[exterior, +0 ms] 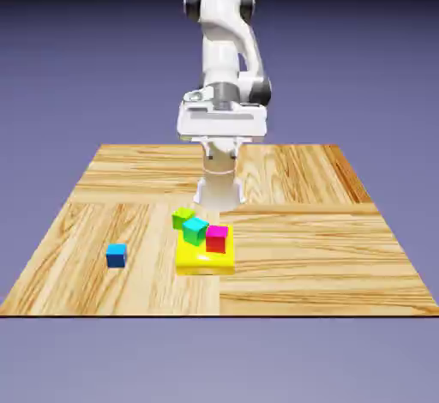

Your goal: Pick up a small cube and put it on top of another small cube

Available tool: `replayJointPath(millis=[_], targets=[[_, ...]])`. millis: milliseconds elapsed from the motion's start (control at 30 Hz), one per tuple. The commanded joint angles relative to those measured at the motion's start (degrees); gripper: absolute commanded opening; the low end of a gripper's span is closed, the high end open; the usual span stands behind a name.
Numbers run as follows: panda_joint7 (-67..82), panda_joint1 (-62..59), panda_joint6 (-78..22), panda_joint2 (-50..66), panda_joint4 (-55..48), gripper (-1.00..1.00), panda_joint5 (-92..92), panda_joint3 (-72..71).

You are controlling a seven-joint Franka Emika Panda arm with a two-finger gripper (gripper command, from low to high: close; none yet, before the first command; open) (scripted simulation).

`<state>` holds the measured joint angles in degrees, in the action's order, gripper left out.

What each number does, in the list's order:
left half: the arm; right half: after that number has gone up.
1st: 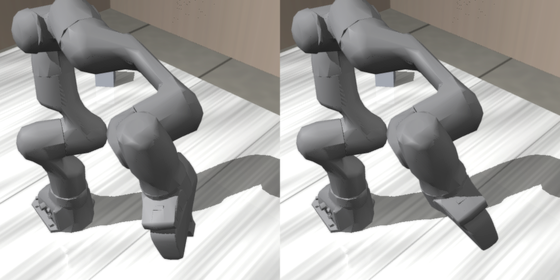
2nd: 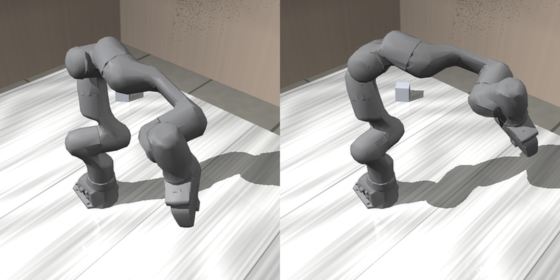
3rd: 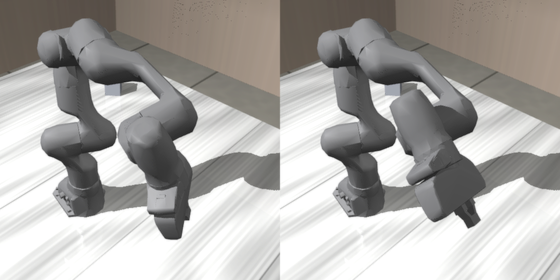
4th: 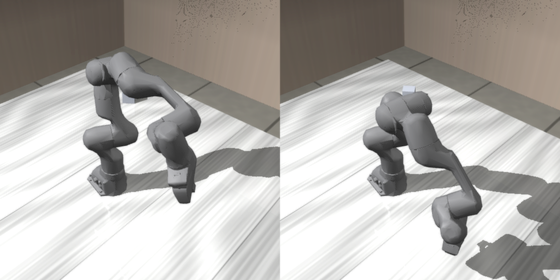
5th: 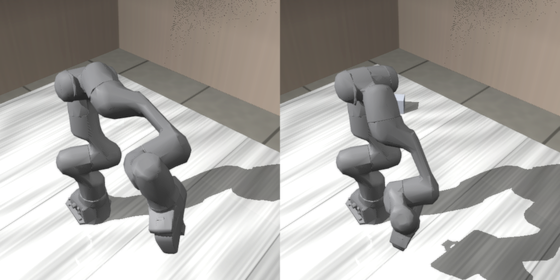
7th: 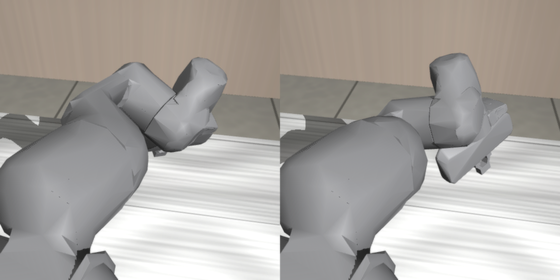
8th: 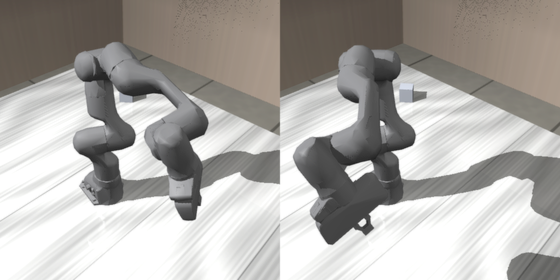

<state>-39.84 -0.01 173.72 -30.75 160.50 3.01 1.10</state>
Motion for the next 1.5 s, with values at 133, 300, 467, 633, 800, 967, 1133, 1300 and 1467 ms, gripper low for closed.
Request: replayJointPath(millis=[133,300,467,633,800,967,1133,1300,1467], targets=[[10.86,-2.9,-1.19,7.9,-2.06,0.0,12.46,4.55],[21.71,-5.8,-2.38,15.8,-4.13,0.0,24.92,9.1],[32.56,-8.7,-3.57,23.7,-6.19,0.0,37.38,13.65],[43.42,-11.6,-4.76,31.61,-8.26,0.0,49.84,18.2],[54.27,-14.49,-5.95,39.51,-10.32,0.0,62.3,22.75],[53.44,-16.26,-4.69,46.34,-13.54,0.0,71.62,24.46],[40.99,-17.92,-0.42,55.9,-19.64,0.0,83.04,24.38],[40.93,-17.93,-0.39,55.95,-19.67,-1.0,83.1,24.38],[53.38,-16.27,-4.67,46.39,-13.57,-1.0,71.68,24.46]])
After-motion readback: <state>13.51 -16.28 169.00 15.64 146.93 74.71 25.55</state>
